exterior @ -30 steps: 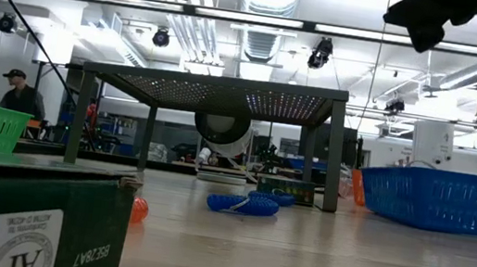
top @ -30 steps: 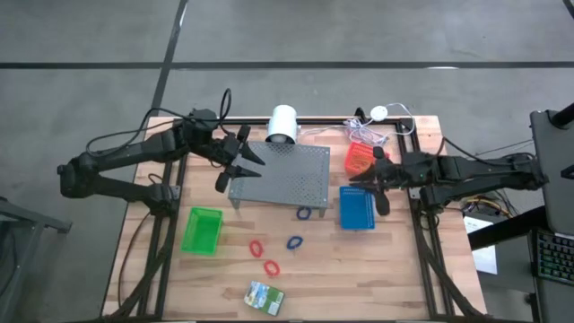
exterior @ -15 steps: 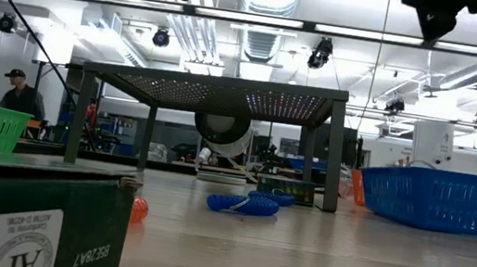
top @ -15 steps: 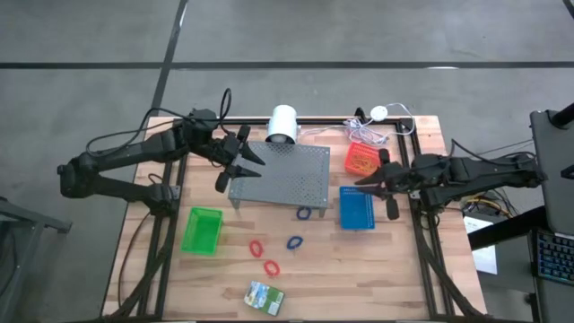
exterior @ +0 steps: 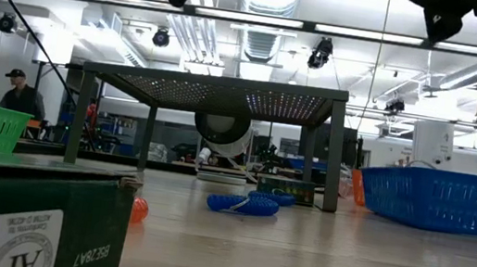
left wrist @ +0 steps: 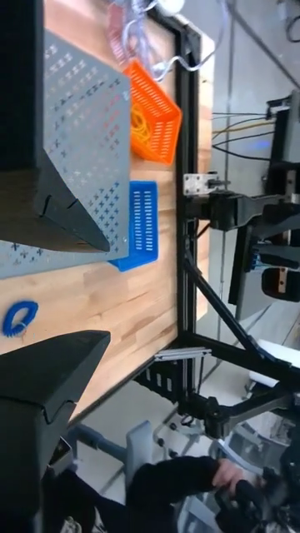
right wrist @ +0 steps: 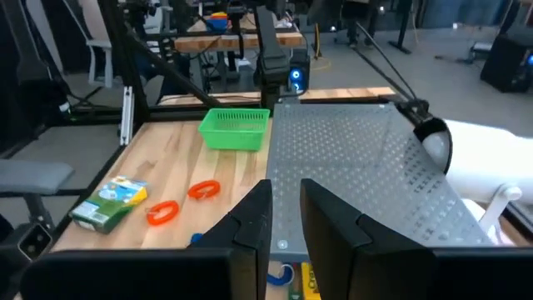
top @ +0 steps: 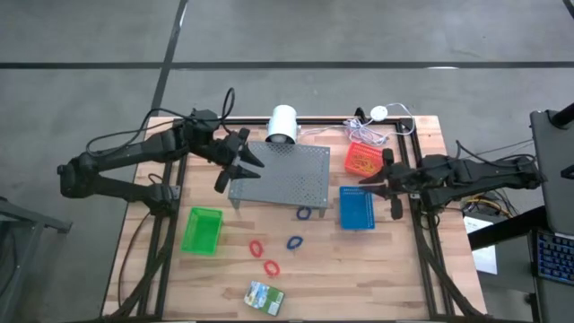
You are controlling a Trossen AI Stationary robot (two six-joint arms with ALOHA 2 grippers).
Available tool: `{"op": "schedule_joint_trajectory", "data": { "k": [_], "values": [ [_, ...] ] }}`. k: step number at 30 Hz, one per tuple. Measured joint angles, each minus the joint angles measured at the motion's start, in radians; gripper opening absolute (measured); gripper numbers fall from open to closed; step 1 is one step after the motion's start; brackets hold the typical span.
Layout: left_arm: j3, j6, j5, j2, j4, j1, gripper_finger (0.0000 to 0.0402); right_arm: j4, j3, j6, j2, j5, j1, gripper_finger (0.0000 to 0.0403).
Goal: Pick & Place Office Desk Supplies
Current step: Put the top blue spring keychain into the green bin
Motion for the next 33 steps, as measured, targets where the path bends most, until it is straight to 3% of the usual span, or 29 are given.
{"op": "schedule_joint_trajectory", "data": {
  "k": [19,25,28,33],
  "values": [
    [0.000,-0.013,0.000,0.000,0.000,-0.007,0.0165,-0.005,-0.013,-0.038,-0.032,-0.003,0.000,0.0063],
    [0.000,0.002,-0.026,-0.004,0.012,-0.122,0.0165,0.004,-0.050,0.013,-0.092,-0.004,0.000,0.0063],
    [0.000,0.006,-0.240,-0.004,0.036,-0.260,0.0165,0.003,-0.078,0.018,-0.121,-0.006,0.000,0.0063],
    [0.009,-0.068,-0.922,-0.010,-0.026,-0.533,0.0165,0.000,-0.119,0.017,-0.167,-0.006,0.000,0.0063]
  ]
}}
